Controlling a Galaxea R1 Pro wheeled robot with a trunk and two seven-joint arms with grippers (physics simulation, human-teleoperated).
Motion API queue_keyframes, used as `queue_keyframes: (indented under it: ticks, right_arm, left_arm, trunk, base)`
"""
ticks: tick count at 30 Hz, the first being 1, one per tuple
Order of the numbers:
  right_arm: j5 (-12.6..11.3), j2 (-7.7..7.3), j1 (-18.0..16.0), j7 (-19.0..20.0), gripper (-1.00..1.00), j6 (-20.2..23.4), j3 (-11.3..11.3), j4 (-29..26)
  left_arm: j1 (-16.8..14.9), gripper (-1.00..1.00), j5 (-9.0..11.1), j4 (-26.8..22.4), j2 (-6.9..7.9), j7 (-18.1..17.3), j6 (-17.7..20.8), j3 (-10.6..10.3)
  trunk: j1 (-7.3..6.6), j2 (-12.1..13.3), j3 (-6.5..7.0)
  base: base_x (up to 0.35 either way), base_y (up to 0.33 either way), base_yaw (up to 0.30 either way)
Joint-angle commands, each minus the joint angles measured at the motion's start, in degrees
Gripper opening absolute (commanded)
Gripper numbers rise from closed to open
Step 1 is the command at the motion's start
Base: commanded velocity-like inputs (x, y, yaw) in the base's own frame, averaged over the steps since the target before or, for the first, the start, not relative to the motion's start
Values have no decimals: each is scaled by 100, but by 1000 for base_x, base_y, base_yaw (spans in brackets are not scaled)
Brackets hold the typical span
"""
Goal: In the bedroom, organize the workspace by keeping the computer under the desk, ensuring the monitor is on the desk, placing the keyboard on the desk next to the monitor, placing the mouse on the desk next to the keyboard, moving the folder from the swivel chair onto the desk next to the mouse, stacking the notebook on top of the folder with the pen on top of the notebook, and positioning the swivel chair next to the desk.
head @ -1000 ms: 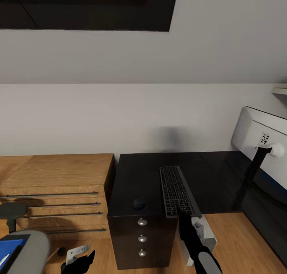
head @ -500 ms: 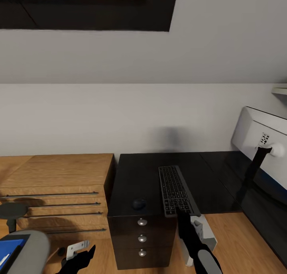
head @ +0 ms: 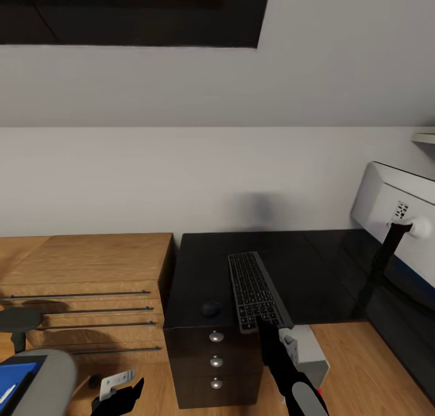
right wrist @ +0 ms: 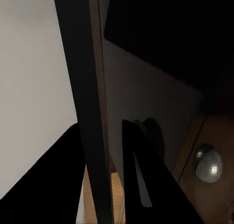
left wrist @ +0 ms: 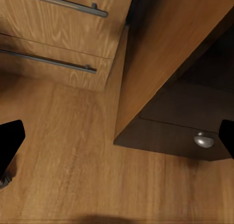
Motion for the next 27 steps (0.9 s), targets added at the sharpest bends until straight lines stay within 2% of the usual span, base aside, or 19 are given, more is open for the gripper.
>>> queue_keyframes:
  ticks: [1, 13, 25, 27]
  right_arm:
    - [-102, -2, -2, -27, -100, -46, 17, 176]
    - [-106, 7, -2, -20, -100, -63, -11, 178]
    - [-106, 11, -2, -20, -100, -72, -21, 178]
    - [-106, 11, -2, -20, -100, -72, -21, 178]
  left_arm:
    - [-4, 100, 55, 5, -2, -37, 6, 10]
    - [-4, 100, 68, -33, -8, -37, 7, 10]
    - [-4, 100, 63, -171, -18, -32, 7, 10]
    - [-4, 100, 61, -173, -18, -34, 7, 10]
  trunk:
    - [0, -4, -7]
    - [0, -4, -7]
    - [263, -485, -223]
    - [263, -485, -223]
  base:
    - [-92, 139, 0]
    - [-24, 32, 0]
    - [0, 0, 0]
    - [0, 0, 0]
